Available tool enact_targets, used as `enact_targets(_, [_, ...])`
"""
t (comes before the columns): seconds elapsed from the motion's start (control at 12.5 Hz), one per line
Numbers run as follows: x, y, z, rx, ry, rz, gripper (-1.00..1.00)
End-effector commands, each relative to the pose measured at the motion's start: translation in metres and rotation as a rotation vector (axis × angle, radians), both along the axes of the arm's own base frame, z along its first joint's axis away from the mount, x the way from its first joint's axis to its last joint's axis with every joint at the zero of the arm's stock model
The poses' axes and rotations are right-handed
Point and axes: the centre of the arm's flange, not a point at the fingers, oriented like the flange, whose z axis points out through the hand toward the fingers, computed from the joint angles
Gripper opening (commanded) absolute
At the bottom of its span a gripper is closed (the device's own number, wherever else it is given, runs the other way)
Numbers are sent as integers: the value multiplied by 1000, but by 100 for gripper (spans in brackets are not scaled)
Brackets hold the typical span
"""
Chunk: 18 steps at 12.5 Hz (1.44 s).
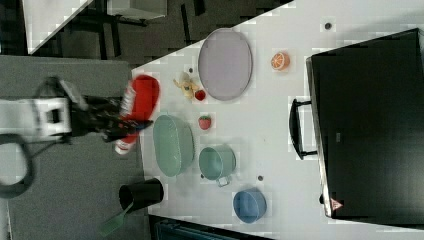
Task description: Pick Ketchup from oven and place it on table.
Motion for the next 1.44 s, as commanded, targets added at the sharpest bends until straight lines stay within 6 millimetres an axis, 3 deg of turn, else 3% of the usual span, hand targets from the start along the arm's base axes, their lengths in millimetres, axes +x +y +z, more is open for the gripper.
enact_targets(0.08, [-16, -4, -88, -14, 134, -157, 29])
enact_targets(0.56, [-47, -14, -264, -35, 123, -196, 29])
enact_targets(0.88, [-47, -17, -332, -53, 108, -199, 29])
enact_targets(0.96, [-50, -19, -344, -57, 119, -202, 35])
enact_targets(1.12, [-49, -23, -355, -61, 101, -208, 76])
enact_targets(1.2, [-46, -22, -351, -59, 84, -206, 97])
enact_targets(1.28, [-43, -21, -342, -55, 63, -206, 100])
enact_targets(1.44, [-32, -21, -303, -40, -7, -211, 100])
